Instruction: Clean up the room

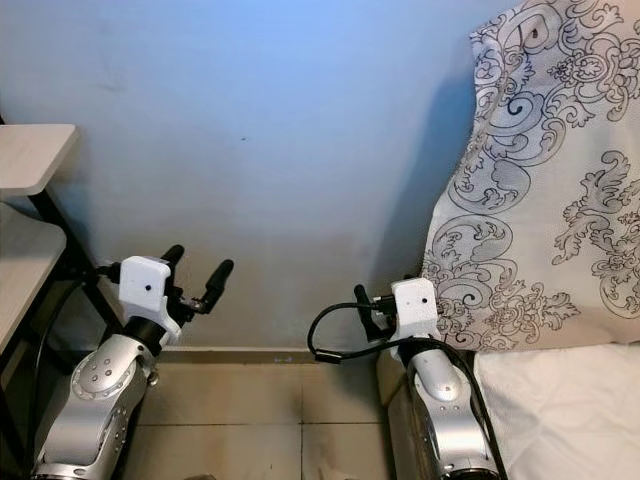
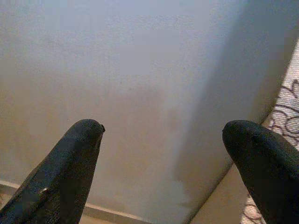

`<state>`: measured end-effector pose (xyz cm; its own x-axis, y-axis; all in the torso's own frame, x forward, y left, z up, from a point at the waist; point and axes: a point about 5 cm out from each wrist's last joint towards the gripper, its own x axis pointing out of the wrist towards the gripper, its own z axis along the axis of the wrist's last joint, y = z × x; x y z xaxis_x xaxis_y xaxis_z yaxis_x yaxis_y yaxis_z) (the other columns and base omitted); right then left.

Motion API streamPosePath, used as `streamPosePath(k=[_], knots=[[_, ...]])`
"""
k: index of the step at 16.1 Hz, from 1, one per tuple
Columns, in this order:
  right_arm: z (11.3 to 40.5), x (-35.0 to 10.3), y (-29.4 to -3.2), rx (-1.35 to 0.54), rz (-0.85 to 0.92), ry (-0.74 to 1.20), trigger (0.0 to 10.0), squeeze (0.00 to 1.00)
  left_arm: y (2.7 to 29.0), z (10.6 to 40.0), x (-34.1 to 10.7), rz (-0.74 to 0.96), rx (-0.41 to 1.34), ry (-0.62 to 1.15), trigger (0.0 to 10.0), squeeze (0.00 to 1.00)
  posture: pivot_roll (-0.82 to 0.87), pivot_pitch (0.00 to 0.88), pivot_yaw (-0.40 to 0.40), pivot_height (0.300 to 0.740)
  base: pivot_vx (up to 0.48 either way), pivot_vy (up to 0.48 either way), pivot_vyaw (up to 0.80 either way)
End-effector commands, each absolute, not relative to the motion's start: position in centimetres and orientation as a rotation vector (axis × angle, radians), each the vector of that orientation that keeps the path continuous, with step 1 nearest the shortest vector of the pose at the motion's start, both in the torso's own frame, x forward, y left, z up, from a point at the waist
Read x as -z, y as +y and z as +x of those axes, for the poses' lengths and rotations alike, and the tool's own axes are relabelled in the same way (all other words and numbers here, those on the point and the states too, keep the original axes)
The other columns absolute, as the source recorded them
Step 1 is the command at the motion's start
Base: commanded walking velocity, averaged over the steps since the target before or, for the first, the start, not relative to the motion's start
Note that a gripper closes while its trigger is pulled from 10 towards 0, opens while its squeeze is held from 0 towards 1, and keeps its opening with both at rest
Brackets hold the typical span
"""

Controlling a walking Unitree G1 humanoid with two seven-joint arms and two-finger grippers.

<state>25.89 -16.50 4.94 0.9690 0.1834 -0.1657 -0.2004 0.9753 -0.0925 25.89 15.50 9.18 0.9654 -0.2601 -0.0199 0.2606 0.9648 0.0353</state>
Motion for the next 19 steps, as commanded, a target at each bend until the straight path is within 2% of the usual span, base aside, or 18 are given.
streamPosePath(k=[1,15,19], knots=[[26.31,-5.17,-16.75,-0.18,-0.096,0.158,10.0,0.0,15.49,26.24,-9.16,0.029,0.244,0.018,10.0,0.0,-0.02,0.0,-0.037,0.74,0.0,0.0,0.0],[26.08,-4.77,-16.38,-0.17,-0.058,0.187,10.0,0.0,15.13,26.57,-9.19,0.004,0.247,0.017,10.0,0.0,-0.04,0.0,-0.016,0.74,-0.29,-0.286,0.0],[26.03,-4.57,-16.16,-0.187,-0.036,0.212,10.0,0.0,14.98,26.54,-9.2,-0.031,0.257,0.018,10.0,0.0,-0.04,0.0,-0.016,0.732,0.0,0.0,-0.24]])
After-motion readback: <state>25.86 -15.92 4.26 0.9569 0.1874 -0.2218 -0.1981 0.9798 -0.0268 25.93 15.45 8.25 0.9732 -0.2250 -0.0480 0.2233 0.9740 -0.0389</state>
